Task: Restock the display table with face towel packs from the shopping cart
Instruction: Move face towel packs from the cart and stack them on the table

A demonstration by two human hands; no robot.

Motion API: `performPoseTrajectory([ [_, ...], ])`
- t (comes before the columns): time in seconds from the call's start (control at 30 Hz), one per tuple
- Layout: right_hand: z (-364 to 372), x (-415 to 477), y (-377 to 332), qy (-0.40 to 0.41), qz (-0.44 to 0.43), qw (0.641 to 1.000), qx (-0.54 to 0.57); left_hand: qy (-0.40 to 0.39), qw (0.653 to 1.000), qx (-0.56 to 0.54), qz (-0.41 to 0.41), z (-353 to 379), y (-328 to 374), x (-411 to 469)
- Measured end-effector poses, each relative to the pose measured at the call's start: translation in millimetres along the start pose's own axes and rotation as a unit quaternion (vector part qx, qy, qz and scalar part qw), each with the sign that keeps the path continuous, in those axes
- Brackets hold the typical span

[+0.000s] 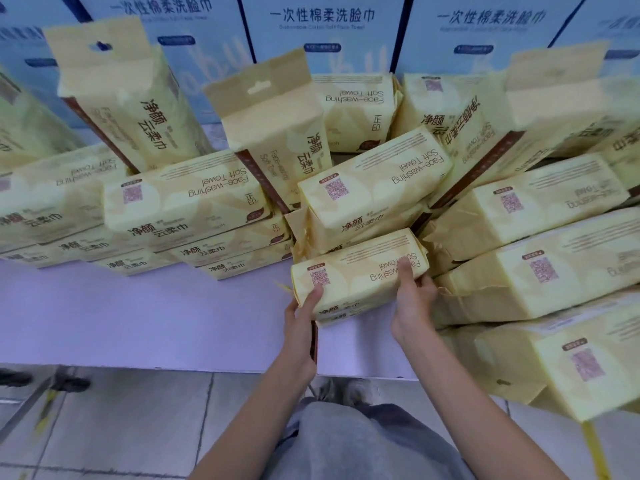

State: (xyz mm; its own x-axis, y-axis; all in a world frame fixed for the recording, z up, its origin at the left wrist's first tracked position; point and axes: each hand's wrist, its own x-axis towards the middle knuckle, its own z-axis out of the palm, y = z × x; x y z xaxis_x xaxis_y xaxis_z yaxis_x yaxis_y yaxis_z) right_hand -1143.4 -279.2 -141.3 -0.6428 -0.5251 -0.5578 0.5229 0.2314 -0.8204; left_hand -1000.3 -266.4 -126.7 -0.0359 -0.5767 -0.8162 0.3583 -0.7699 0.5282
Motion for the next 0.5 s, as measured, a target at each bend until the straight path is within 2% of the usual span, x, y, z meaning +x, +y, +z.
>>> performPoseTrajectory([
  [0.17, 6, 1, 10, -0.047, 0.147, 0.988, 0.016, -0.046, 0.998, 0.036, -0.001, -7, 0, 15],
  [0.33, 7, 13, -2, -0.081, 0.165, 0.982, 0.051, -0.1, 0.992, 0.073, -0.008, 8, -1, 11],
  [0.5, 0, 14, -3, -0.1, 0.163, 0.981, 0.019, -0.095, 0.992, 0.084, -0.007, 13, 1, 17],
])
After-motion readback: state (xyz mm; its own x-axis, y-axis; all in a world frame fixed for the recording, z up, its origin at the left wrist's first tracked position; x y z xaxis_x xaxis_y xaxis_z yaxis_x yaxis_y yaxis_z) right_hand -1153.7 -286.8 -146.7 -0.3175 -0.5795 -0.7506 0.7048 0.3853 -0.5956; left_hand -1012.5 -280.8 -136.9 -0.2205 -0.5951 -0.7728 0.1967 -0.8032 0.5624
